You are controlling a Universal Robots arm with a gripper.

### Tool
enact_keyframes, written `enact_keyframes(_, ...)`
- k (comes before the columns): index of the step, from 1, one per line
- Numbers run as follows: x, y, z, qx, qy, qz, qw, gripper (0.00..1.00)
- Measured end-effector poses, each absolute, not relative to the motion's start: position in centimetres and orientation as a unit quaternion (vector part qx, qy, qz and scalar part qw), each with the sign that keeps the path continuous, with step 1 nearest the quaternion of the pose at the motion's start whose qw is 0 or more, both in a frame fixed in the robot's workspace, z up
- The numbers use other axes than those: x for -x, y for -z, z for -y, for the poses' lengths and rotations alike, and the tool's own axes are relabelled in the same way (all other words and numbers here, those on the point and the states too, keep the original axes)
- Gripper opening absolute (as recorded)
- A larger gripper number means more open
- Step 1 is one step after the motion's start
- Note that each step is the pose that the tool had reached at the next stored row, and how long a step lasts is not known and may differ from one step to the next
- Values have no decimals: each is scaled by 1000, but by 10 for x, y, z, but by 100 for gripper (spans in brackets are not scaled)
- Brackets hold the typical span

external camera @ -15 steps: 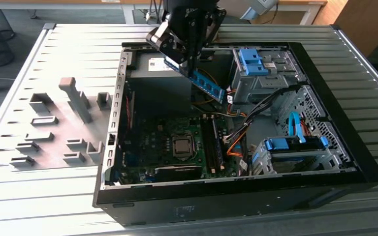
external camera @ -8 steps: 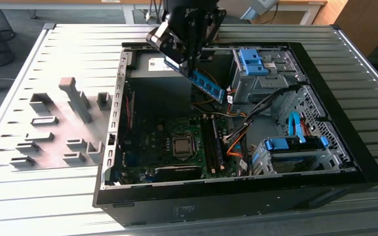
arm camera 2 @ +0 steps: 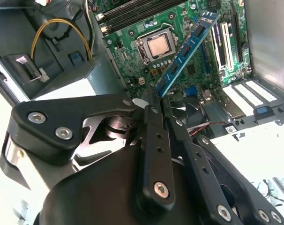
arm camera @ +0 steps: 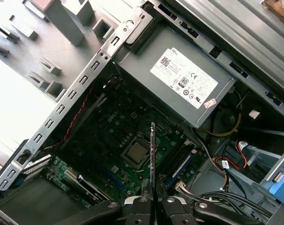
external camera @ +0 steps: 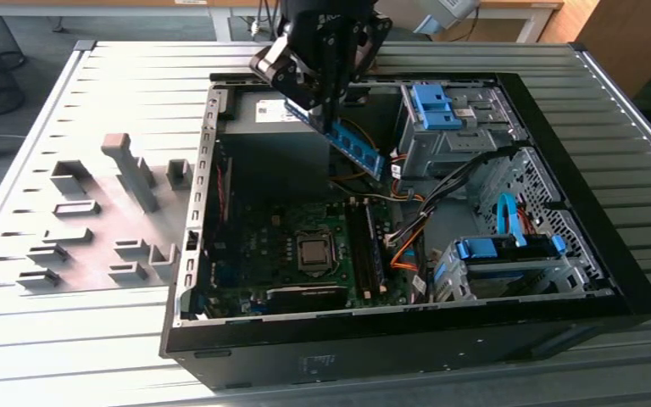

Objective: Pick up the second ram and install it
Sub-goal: 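Insert the second ram into the second slot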

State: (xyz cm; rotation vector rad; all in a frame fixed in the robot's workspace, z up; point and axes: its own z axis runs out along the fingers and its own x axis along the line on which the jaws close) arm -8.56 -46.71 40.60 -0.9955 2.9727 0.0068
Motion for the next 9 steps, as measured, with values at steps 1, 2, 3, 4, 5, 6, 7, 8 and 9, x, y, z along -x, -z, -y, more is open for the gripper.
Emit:
enact_keyframes(1, 86, -406, 467, 314, -2, -949, 3, 14)
enact_keyframes(2, 86, -406, 467, 310, -2, -951, 3, 14)
enact_keyframes(3, 86, -406, 467, 307, -2, -952, 3, 14)
enact_keyframes(4, 86, -406, 467, 303, -2, -953, 3, 14)
enact_keyframes(5, 86, -406, 467, 300, -2, -954, 3, 14)
enact_keyframes(6, 86, -406, 467, 297, -2, -955, 3, 14)
enact_keyframes(7, 86, -406, 467, 294, -2, -956, 3, 14)
enact_keyframes(8, 86, -406, 467, 291, -2, -957, 3, 14)
enact_keyframes(9, 86, -406, 467, 288, -2, -958, 3, 14)
